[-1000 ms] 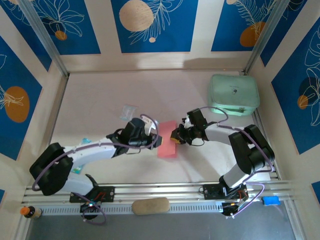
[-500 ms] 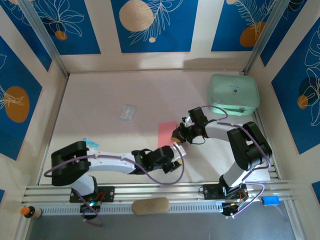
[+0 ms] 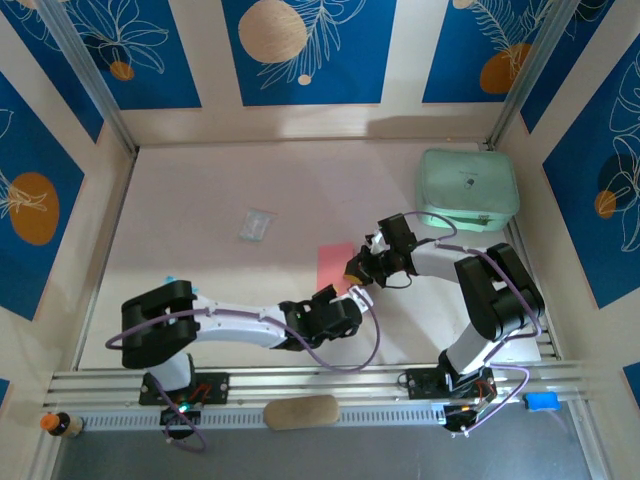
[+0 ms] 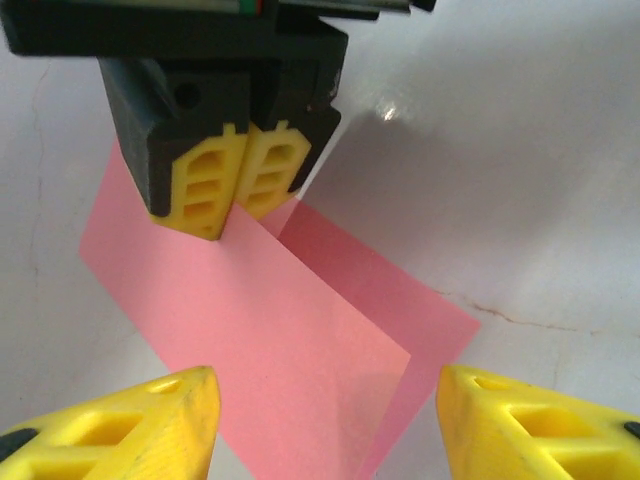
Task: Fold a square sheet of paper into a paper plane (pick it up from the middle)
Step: Fold the triangle a second time at the center of the table.
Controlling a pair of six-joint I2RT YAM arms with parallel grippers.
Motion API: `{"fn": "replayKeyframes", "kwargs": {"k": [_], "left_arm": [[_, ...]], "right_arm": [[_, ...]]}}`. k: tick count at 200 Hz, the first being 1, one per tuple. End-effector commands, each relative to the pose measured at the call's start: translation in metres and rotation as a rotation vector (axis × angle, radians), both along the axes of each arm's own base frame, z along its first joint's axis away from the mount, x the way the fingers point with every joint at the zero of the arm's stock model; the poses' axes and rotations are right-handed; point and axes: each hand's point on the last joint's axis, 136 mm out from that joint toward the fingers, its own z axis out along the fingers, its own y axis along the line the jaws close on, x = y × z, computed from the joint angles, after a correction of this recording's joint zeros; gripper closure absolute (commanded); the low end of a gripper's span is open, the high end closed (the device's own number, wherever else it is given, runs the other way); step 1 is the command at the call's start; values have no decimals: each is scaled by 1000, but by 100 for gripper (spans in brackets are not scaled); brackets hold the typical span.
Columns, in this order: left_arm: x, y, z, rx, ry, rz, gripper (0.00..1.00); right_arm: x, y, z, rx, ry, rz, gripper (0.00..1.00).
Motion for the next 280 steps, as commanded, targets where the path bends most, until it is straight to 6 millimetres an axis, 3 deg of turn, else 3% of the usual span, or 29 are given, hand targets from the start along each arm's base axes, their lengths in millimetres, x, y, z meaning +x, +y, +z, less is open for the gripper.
{"fn": "replayKeyframes", "kwargs": {"k": [1, 52, 90, 134, 164, 235, 258, 280], "left_arm": [[2, 0, -5, 47, -9, 13, 43], [5, -3, -5, 27, 16, 22, 61], [4, -8, -3, 1, 31, 6, 62], [7, -11, 0, -8, 30, 9, 73], [9, -11, 2, -12, 28, 9, 74], [8, -9, 3, -27, 51, 13, 100], [7, -9, 2, -75, 122, 15, 100], [4, -11, 0, -145, 246, 7, 100]], "right_arm": [[-3, 1, 3, 18, 16, 13, 91], [-4, 1, 2, 22, 18, 15, 91], [-5, 0, 1, 24, 19, 11, 91], [-7, -1, 0, 26, 21, 9, 91], [-6, -2, 1, 27, 20, 6, 91], [-6, -3, 1, 28, 14, 3, 90], [-6, -6, 4, 17, 2, -1, 85], [-5, -13, 9, -1, -23, -14, 74]]}}
